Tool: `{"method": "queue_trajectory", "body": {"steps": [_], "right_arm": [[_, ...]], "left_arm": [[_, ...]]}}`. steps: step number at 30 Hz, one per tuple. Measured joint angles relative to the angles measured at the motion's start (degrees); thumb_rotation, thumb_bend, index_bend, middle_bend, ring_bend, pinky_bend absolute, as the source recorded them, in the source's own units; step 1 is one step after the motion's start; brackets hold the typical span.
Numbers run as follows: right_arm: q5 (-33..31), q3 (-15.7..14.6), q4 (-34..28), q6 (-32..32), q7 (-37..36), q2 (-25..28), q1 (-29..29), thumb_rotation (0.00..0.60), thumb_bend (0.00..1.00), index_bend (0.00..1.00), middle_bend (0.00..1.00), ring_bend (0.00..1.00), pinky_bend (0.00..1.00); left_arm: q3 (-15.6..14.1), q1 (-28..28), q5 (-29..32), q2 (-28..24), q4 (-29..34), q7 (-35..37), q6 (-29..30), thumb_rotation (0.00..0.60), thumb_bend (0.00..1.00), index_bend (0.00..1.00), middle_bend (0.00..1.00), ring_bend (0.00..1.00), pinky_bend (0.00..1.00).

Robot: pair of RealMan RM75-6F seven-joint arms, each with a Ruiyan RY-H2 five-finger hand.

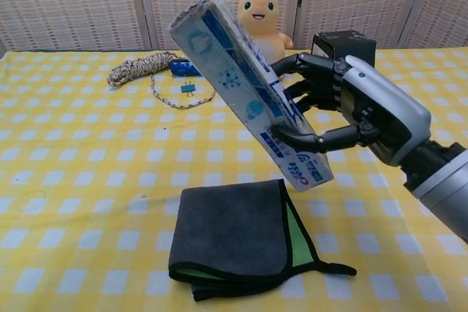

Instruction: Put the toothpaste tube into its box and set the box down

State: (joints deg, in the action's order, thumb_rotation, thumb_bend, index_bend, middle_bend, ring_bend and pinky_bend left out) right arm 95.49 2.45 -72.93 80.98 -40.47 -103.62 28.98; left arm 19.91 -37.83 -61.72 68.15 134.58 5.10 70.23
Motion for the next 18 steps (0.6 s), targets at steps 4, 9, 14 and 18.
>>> {"method": "queue_trajectory", "body": {"steps": [4, 9, 14, 18], "right_arm": [[-0.25, -0.09, 0.2, 0.15, 2.31, 2.82, -0.59, 0.6, 0.33, 0.38, 0.27, 0.39, 0.48], [-0.67, -0.55, -0.11, 0.11, 5.92, 7.38, -1.62, 0.6, 0.33, 0.38, 0.27, 0.39, 0.48], [-1.01, -1.31, -1.26, -0.84, 10.26, 12.18, -2.36, 0.6, 0.33, 0.38, 0.27, 0.39, 0.48], [-1.11, -2.06, -1.88, -1.91, 13.36, 15.03, -2.77, 0.6, 0.33, 0.38, 0.27, 0.39, 0.48]], "left_arm": [[-2.58, 1.33, -6.56, 0.55, -3.47, -8.79, 4.05, 0.6, 0.17, 0.28, 0.58, 0.46, 0.51], [-7.41, 3.86, -14.66, -1.64, -10.98, -10.76, 4.75, 0.6, 0.17, 0.26, 0.36, 0.22, 0.21], [-12.71, 5.64, -17.42, -5.17, -17.33, -11.84, 2.5, 0.6, 0.17, 0.03, 0.0, 0.0, 0.0], [-15.12, 7.03, -18.48, -5.95, -21.67, -19.38, 1.97, 0.6, 0.16, 0.0, 0.0, 0.0, 0.0]]}}
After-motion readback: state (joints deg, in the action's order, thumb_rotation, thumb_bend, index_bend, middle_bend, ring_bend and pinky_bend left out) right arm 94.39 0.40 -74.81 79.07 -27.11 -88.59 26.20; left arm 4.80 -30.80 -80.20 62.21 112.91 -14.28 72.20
